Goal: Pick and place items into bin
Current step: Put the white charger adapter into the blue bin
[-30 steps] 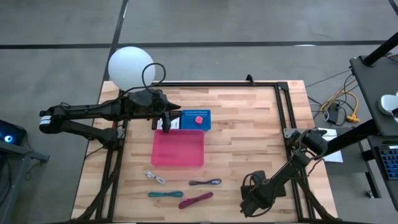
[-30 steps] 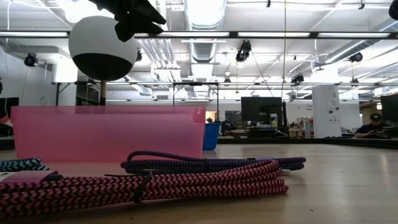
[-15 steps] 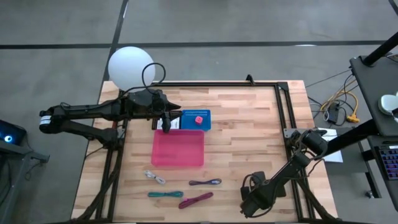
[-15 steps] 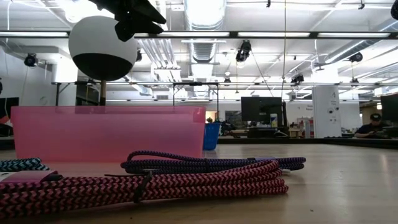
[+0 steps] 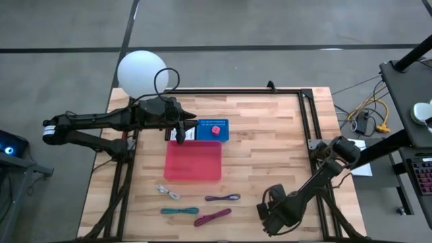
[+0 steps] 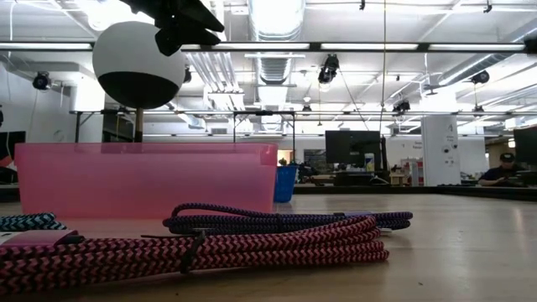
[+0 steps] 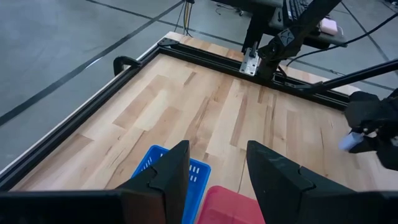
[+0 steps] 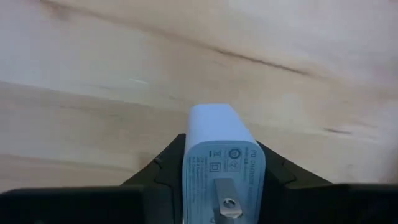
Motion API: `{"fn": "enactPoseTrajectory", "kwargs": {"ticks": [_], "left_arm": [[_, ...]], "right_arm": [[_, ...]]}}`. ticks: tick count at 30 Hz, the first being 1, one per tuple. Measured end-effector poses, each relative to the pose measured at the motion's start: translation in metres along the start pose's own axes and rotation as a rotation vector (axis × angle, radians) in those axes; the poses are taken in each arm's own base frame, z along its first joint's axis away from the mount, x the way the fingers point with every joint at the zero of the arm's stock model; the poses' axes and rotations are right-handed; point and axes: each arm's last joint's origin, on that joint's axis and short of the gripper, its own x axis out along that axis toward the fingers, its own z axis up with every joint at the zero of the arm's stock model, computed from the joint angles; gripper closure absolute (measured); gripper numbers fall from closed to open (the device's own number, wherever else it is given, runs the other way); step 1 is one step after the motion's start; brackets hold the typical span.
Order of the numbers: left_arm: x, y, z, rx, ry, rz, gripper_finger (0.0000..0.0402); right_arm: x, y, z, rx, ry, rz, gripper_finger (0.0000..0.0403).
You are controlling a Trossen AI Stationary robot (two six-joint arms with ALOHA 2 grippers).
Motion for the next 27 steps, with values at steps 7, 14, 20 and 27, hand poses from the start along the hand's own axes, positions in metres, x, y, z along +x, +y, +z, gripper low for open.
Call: {"fn": "enactPoseTrajectory", "kwargs": {"ticks": [7, 14, 20, 27], "left_arm": [[0.0, 0.0, 0.0, -0.003, -0.001, -0.001, 0.0258], [0.0, 0.0, 0.0, -0.006, -0.001, 0.0, 0.0258], [0.0, 0.0, 0.0, -0.006, 0.0, -0.002, 0.0258], [0.0, 0.0, 0.0, -0.006, 0.0, -0.003, 0.0258]], "right_arm": [[-0.026, -0.001, 0.013, 0.017, -0.188, 0.221, 0.03], [-0.045, 0.012, 0.046, -0.037, -0.395, 0.353, 0.03], [-0.061, 0.025, 0.092, -0.15, -0.444, 0.33, 0.03], [-0.074, 0.044, 0.147, -0.35, -0.508, 0.337, 0.03]]}}
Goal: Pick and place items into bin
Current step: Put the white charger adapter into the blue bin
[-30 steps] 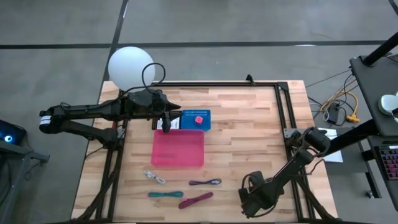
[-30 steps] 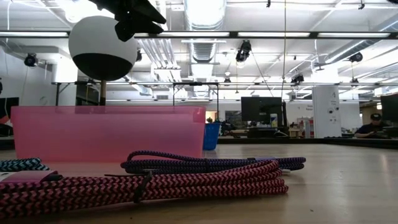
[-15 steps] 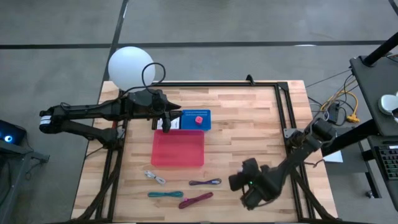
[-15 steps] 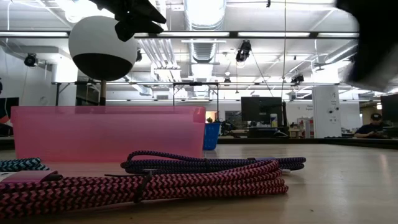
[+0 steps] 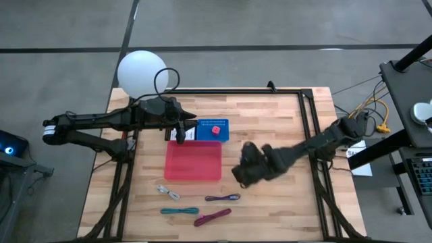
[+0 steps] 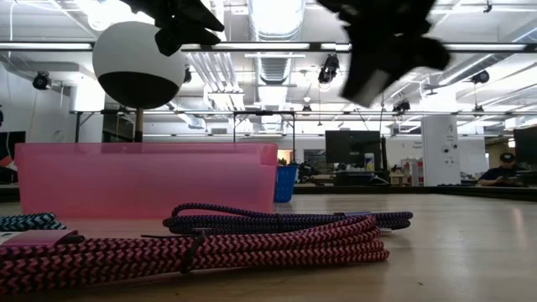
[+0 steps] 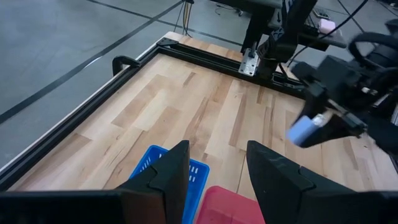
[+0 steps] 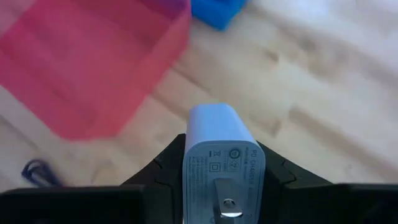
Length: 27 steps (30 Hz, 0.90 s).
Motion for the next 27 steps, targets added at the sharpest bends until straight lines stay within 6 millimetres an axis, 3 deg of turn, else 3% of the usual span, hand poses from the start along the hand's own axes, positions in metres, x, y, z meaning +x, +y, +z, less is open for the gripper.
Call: {"fn": "enactPoseTrajectory", "kwargs": {"ticks": [14, 22, 27], "left_arm": [[-0.001, 0.001, -0.003, 0.004, 0.038, 0.009, 0.0258], [-0.002, 0.001, -0.003, 0.003, 0.035, 0.016, 0.0258], [-0.002, 0.001, -0.003, 0.002, 0.033, 0.017, 0.0258]], "right_arm": [[0.047, -0.024, 0.094, -0.274, 0.0, 0.113, 0.03], [0.071, -0.054, 0.146, -0.387, 0.002, 0.322, 0.03], [0.086, -0.071, 0.168, -0.435, 0.015, 0.445, 0.03]]}}
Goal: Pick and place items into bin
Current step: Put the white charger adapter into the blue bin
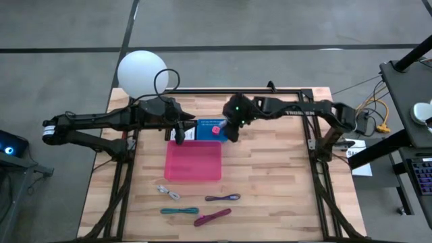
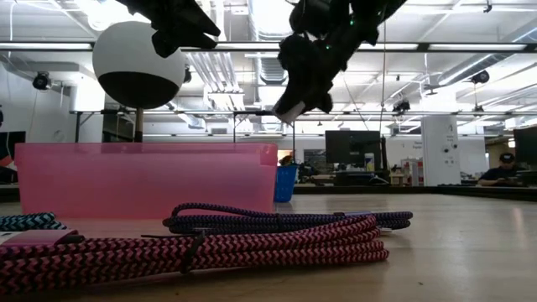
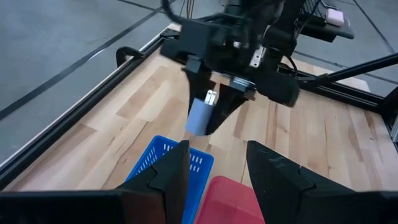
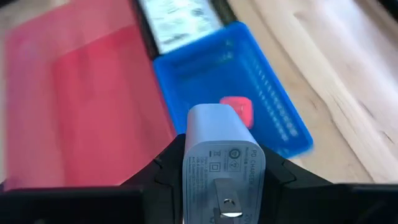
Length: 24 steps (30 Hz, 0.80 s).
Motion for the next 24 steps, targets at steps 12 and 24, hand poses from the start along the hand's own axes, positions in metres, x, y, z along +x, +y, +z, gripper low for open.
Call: {"fn": "enactPoseTrajectory", "kwargs": {"ticks": [12, 24], "left_arm": [[0.0, 0.001, 0.0, -0.03, -0.007, 0.026, 0.0258], [0.0, 0.002, 0.0, -0.059, -0.017, 0.063, 0.0258]], "right_arm": [[0.037, -0.018, -0.001, -0.191, 0.013, 0.13, 0.03], [0.06, -0.026, -0.01, -0.203, 0.079, 0.126, 0.03]]}}
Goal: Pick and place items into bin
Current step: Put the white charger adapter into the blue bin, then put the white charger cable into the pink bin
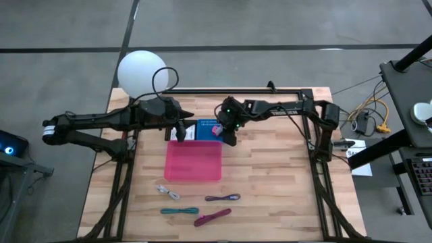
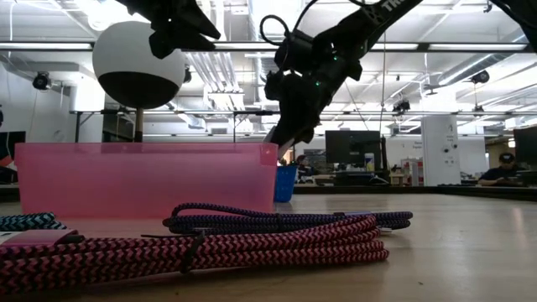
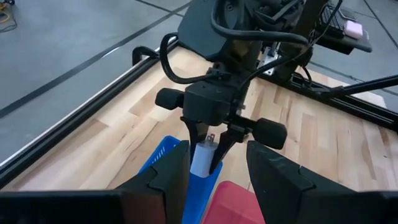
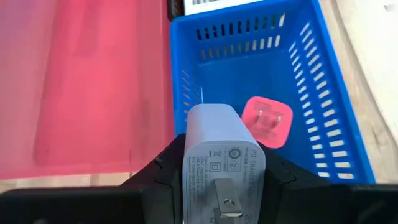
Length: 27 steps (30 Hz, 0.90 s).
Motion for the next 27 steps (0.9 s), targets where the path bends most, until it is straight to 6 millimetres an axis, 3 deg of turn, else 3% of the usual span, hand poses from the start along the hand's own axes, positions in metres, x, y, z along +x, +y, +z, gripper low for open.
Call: {"fn": "enactPoseTrajectory", "kwargs": {"ticks": [11, 27], "left_arm": [[0.0, 0.0003, 0.0, -0.022, -0.004, 0.014, 0.0258], [0.0002, 0.0004, -0.0006, -0.018, 0.0, 0.013, 0.0258]], "right_arm": [[0.0, -0.0002, -0.0002, 0.003, 0.001, -0.002, 0.0265], [-0.0012, 0.0, 0.0012, 0.015, -0.005, -0.006, 0.0271]]}}
